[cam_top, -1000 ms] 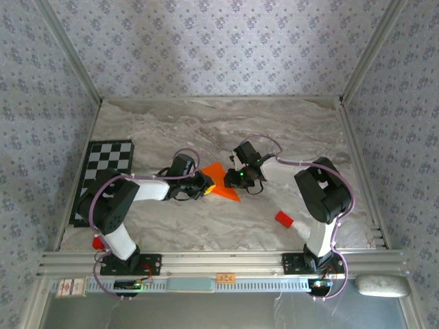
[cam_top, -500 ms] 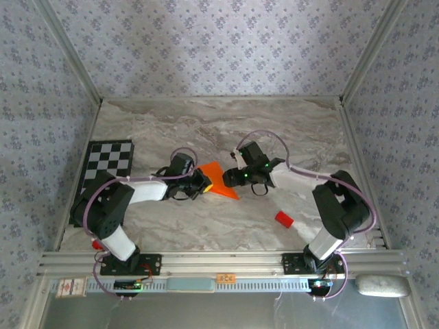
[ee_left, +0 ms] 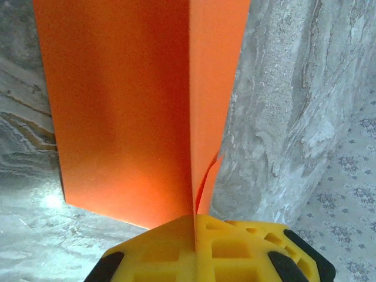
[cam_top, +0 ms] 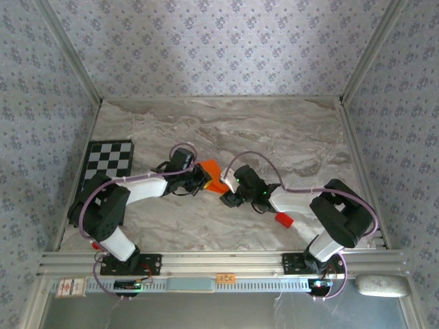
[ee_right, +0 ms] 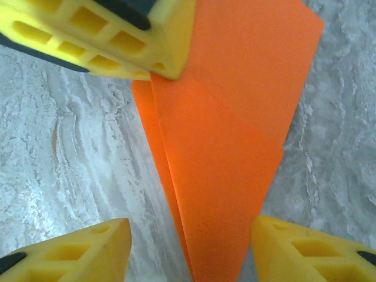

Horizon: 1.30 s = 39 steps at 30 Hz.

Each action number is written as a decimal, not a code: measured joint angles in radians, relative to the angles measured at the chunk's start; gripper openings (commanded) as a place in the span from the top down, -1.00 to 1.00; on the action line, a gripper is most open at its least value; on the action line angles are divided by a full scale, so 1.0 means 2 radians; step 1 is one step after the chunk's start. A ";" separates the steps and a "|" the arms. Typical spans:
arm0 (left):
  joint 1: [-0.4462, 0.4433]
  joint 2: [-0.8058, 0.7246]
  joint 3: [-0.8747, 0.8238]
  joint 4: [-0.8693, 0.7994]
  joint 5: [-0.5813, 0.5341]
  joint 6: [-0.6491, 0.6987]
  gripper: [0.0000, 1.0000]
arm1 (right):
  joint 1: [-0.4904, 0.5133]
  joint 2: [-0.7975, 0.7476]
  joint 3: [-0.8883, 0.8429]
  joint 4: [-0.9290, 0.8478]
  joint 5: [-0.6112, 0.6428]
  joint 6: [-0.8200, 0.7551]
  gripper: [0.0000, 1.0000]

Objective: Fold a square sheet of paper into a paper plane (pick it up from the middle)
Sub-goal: Fourth fold the wing at the center of the table.

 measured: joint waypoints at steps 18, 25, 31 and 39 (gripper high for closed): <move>0.000 0.000 0.002 -0.008 0.000 -0.008 0.96 | 0.009 0.064 -0.008 0.121 0.021 -0.074 0.37; 0.000 0.000 0.002 -0.010 0.000 -0.009 0.93 | 0.009 0.068 -0.008 0.122 0.020 -0.078 0.53; 0.002 -0.002 0.002 -0.022 -0.002 -0.009 0.72 | 0.009 0.069 -0.008 0.124 0.020 -0.078 0.67; 0.037 -0.092 0.001 -0.062 -0.033 0.024 0.19 | 0.008 0.074 -0.008 0.126 0.002 -0.072 0.80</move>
